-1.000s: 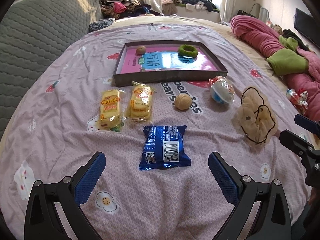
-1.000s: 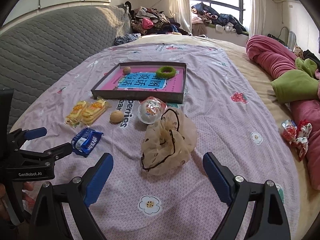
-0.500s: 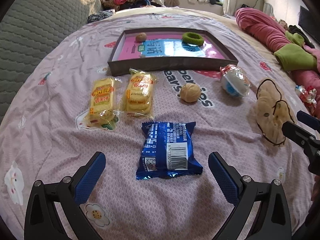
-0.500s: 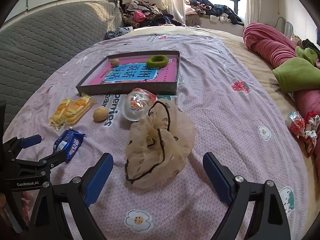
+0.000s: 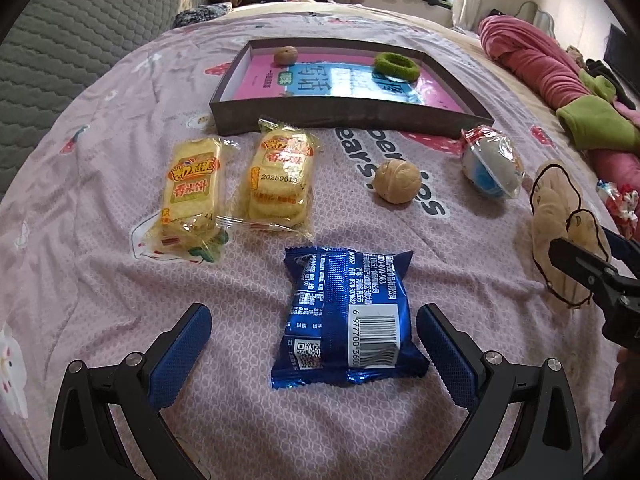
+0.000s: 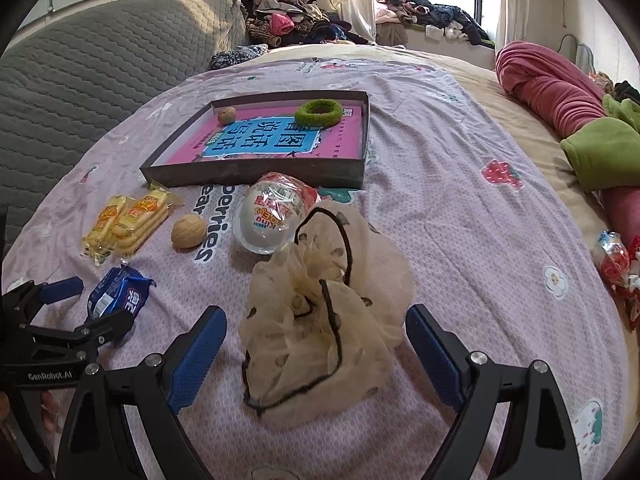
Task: Organize objects
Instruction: 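Grasp the blue snack packet with the left tool while the right tool grasps the beige scrunchie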
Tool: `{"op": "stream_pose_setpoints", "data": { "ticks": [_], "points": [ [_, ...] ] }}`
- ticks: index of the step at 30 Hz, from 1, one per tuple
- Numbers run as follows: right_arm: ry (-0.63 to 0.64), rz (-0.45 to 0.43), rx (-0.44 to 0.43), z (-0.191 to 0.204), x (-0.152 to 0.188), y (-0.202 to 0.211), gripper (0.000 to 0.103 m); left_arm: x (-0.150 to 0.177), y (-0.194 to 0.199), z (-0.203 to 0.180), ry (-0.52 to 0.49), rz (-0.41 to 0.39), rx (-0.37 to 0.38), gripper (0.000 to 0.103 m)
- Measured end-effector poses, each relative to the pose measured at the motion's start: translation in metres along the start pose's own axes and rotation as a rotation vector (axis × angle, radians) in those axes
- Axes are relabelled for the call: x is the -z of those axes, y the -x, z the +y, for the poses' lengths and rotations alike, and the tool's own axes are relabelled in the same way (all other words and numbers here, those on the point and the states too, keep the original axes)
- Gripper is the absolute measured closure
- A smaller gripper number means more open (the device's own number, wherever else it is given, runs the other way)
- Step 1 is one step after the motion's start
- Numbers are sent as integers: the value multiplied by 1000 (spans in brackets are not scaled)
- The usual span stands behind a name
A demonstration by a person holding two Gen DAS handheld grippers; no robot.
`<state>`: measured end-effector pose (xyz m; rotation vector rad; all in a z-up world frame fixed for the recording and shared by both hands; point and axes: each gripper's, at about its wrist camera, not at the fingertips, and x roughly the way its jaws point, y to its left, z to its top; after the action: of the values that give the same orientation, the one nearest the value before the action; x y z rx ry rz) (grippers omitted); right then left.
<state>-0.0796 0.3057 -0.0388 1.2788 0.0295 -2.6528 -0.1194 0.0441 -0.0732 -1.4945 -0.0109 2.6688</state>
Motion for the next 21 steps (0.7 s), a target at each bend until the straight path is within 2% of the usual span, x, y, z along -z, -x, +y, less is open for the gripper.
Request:
{"op": "stream_pose_setpoints", "data": {
  "ticks": [6,11,14,16,17,19,21],
  "points": [
    [22,6,-2,4,-4,-9,13,-2,-11,-3,-7,13,-1,1],
    [43,19,10,8,-4,-17,34,-3,-13,-2,-2,13,10,4],
    [57,20,6,11,-3,-19,48,-3,-10,-4,-4,9,17,11],
    [57,15,4,11,-3,-17,61,-3,-8,-5,-7,8,20,22],
    [57,14,-1,11,-3,-17,63,-3,-7,-6,-8,6,26,26],
    [57,13,-9,10,-2,-14,68,-3,-5,-7,-5,6,47,43],
    [59,5,-19,10,-2,-11,71,-3,-4,-8,-3,12,54,43]
  ]
}}
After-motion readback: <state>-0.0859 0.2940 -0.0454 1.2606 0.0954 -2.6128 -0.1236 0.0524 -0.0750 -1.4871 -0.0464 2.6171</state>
